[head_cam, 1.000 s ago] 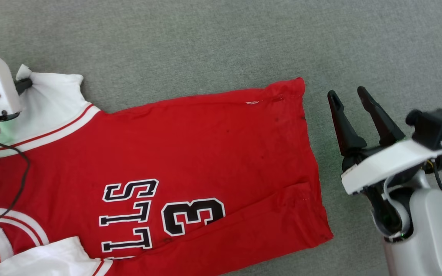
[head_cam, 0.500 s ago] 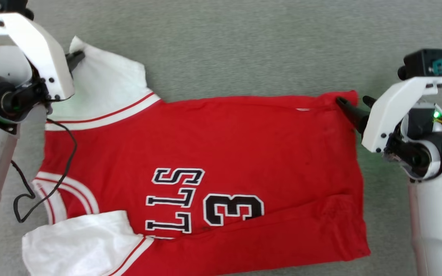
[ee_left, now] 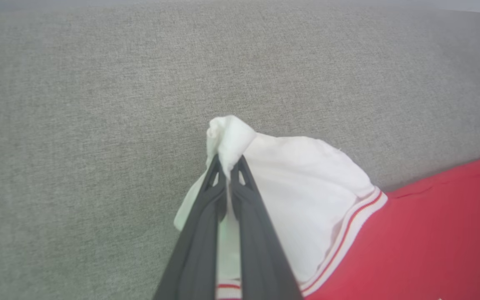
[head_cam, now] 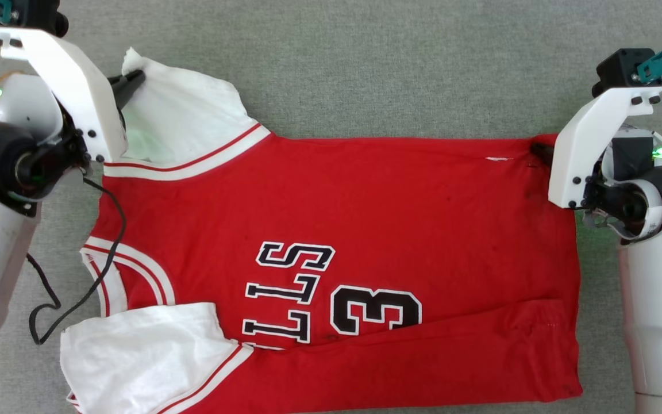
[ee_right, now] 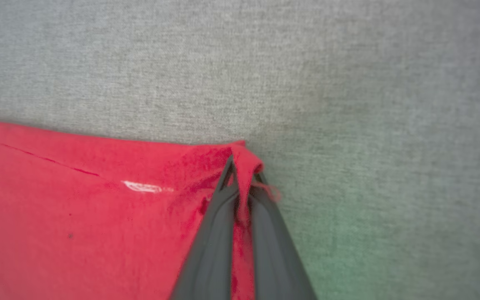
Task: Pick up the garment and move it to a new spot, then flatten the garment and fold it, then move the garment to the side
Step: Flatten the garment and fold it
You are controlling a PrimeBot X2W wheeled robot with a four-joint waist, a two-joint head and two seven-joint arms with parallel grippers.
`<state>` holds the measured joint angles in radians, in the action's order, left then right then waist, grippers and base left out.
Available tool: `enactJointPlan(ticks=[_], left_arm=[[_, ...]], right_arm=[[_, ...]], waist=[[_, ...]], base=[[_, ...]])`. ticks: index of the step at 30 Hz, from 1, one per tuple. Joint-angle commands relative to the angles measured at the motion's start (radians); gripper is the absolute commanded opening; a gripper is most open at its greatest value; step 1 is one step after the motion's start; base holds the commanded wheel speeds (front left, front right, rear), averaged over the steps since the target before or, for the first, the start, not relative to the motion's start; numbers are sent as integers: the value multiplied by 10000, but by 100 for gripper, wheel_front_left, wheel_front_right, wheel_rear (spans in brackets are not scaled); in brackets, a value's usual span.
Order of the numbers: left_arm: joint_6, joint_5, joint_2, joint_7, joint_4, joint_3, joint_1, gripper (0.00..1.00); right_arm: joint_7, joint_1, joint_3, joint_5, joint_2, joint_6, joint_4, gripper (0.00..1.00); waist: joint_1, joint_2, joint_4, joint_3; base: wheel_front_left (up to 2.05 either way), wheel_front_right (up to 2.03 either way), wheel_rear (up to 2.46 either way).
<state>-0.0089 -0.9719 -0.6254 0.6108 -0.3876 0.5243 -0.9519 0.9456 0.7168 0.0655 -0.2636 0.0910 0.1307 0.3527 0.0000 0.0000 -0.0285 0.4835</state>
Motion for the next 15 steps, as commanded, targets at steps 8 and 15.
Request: enactJointPlan(ticks=[8,15], left_arm=[[44,-392,-61,-1150,340,-504,1319,0],[311,-1168,-51,-2173,926,-1094,3526,0]], right_arm=[[-650,-857,-152,-314,463,-2,-874,0],[-780,-2614,2,-635,572,-2,-1981,0]], waist=[[0,0,247,-1261],[0,0,490,-2488]], base=[[0,0,0],[0,0,0]])
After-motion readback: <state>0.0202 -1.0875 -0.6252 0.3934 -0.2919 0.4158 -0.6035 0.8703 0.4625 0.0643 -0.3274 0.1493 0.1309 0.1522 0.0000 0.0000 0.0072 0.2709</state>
